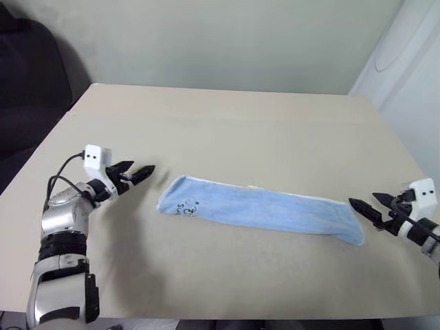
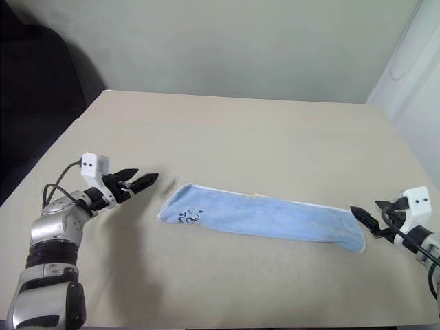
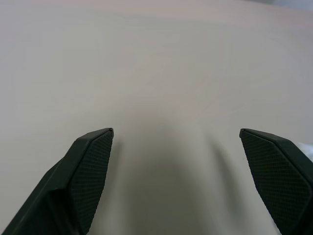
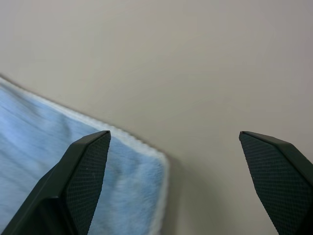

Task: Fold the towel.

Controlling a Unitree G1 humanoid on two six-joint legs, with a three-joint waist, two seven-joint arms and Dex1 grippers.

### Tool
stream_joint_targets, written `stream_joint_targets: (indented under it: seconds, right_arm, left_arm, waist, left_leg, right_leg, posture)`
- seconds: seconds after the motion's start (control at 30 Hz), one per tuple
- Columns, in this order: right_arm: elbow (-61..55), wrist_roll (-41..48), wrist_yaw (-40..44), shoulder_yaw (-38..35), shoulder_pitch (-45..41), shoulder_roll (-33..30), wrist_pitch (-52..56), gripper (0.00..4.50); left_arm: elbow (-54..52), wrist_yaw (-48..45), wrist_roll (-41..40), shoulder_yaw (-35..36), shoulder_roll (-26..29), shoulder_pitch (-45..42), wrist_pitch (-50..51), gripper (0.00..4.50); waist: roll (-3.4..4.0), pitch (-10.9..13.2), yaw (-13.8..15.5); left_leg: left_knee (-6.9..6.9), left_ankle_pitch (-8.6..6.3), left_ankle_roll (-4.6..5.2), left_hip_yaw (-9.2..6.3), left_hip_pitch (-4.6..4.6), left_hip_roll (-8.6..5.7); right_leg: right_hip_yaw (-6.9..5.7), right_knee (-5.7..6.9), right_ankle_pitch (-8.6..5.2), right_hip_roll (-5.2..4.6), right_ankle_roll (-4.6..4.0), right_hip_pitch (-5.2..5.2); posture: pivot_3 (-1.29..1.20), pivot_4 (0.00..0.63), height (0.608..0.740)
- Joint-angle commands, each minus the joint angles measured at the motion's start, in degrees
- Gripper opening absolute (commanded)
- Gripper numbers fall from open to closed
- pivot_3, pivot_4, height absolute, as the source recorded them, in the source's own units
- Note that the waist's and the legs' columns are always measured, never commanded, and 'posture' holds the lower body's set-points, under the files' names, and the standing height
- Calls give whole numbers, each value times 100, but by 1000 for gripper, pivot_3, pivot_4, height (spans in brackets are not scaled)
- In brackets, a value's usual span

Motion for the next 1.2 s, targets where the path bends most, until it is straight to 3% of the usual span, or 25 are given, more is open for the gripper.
stream_joint_targets:
  seconds: [0.03,0.17,0.37,0.63,0.73,0.93,1.2]
  right_arm:
    - [-255,1030,-243,-748,186,57,1216,4447]
    - [-463,2202,-767,-1326,314,366,2414,4447]
    - [-293,4186,-1746,-2291,631,790,3138,4447]
    - [-994,6862,-3676,-1792,2075,1073,2324,4447]
    - [-1185,7173,-4375,-1250,2241,1054,1831,4447]
    - [-1162,7609,-5580,-313,1941,1099,842,4447]
    - [-1029,7585,-6370,246,1416,1221,-53,4447]
  left_arm:
    - [-722,65,-310,279,23,118,182,4500]
    - [-1972,-202,-854,269,-150,440,662,4500]
    - [-2933,-99,-1113,83,-381,731,1036,4500]
    - [-3702,35,-1353,-145,-730,1110,1357,4500]
    - [-3867,103,-1411,-221,-858,1191,1413,4500]
    - [-4037,207,-1447,-336,-987,1208,1486,4500]
    - [-4075,265,-1456,-349,-1004,1158,1498,4500]
  waist:
    - [-10,6,14]
    - [-28,17,13]
    - [-21,23,1]
    - [-11,23,-10]
    - [-20,26,-34]
    - [-23,22,-66]
    - [-36,5,-59]
  left_leg:
    - [0,-1,-3,0,-2,-2]
    - [0,-8,-21,0,-7,-21]
    - [1,-12,-15,2,-8,-24]
    - [-4,-32,-17,-4,-9,-20]
    - [-6,-37,-17,-4,-32,-16]
    - [4,-35,-12,-1,-38,-19]
    - [2,-40,-12,-5,-13,-16]
  right_leg:
    - [0,0,-1,0,0,0]
    - [3,-4,-8,1,7,-1]
    - [10,-11,-23,-2,6,1]
    - [8,-12,-40,-1,22,0]
    - [8,-12,-108,1,26,0]
    - [11,-19,-108,-5,26,-10]
    - [8,-19,-30,-6,53,0]
  posture:
    - [0,150,740]
    - [0,150,740]
    - [0,150,740]
    - [0,150,740]
    - [0,150,740]
    - [0,150,740]
    - [0,150,740]
